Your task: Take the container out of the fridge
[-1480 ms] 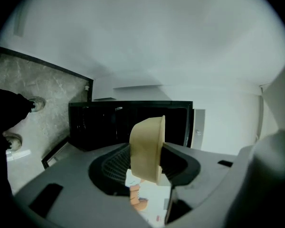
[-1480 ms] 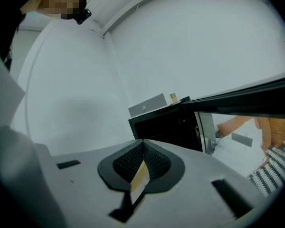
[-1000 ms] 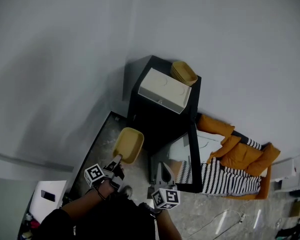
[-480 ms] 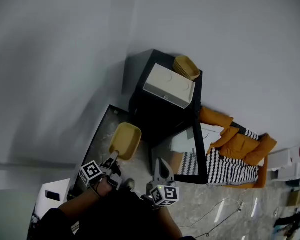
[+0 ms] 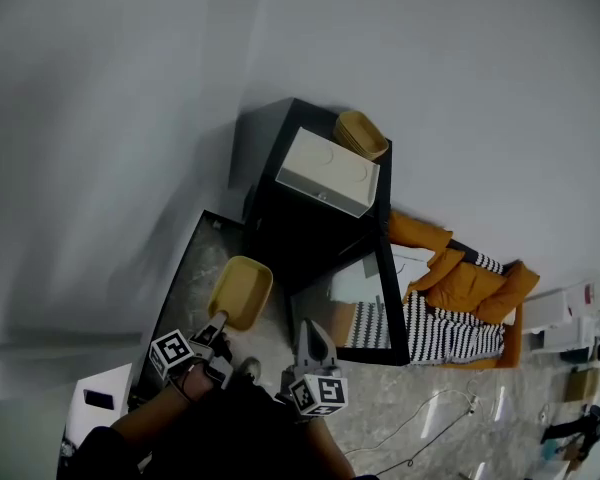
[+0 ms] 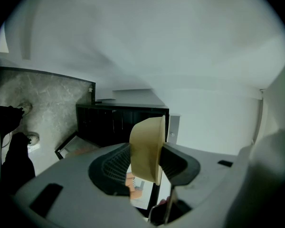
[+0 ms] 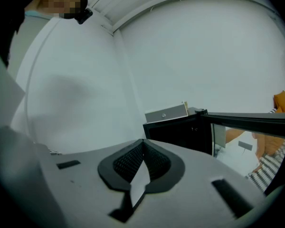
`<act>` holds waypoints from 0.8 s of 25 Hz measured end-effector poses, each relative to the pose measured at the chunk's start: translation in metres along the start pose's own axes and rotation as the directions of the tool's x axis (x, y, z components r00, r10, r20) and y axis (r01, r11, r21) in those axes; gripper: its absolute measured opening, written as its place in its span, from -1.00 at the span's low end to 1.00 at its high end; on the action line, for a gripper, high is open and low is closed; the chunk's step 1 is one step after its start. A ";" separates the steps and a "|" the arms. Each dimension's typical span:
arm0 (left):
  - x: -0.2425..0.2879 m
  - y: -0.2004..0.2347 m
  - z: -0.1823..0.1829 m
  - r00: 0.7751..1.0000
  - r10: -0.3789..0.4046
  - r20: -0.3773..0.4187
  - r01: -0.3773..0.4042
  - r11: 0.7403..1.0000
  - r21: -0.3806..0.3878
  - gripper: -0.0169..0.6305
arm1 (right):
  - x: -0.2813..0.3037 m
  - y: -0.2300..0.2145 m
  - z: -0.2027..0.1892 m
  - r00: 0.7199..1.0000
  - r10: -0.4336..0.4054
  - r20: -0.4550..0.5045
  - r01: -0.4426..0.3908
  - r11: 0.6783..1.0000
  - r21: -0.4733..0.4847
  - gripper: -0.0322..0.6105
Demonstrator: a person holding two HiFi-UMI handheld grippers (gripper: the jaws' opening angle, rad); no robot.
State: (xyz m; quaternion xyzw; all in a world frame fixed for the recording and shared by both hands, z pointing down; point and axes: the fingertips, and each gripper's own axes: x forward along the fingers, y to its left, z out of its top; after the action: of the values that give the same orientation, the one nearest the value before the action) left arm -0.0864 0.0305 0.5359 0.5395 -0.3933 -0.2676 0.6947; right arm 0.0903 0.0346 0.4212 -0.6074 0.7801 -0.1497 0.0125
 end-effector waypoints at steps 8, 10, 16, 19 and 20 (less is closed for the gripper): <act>0.002 -0.003 -0.003 1.000 0.000 -0.005 0.000 1.000 0.015 -0.40 | -0.004 0.001 -0.007 1.000 -0.004 -0.018 0.004 1.000 -0.006 -0.90; 0.001 -0.003 -0.003 1.000 0.000 -0.003 0.000 1.000 0.014 -0.40 | -0.004 0.002 -0.008 1.000 0.000 -0.019 0.000 1.000 -0.003 -0.90; 0.004 0.001 -0.004 1.000 0.006 -0.003 -0.006 1.000 0.016 -0.41 | -0.002 0.005 -0.010 1.000 0.020 -0.022 -0.020 1.000 -0.005 -0.90; 0.006 0.000 -0.004 1.000 0.003 0.000 -0.003 1.000 0.013 -0.41 | 0.000 0.004 -0.009 0.999 0.026 -0.022 -0.026 1.000 -0.010 -0.90; 0.006 -0.001 -0.004 1.000 0.002 0.001 -0.002 1.000 0.013 -0.40 | 0.000 0.004 -0.009 0.999 0.026 -0.022 -0.026 1.000 -0.010 -0.90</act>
State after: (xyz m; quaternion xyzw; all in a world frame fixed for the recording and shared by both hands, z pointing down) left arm -0.0795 0.0276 0.5365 0.5433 -0.3960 -0.2647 0.6913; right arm 0.0849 0.0371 0.4284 -0.5956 0.7888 -0.1520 0.0027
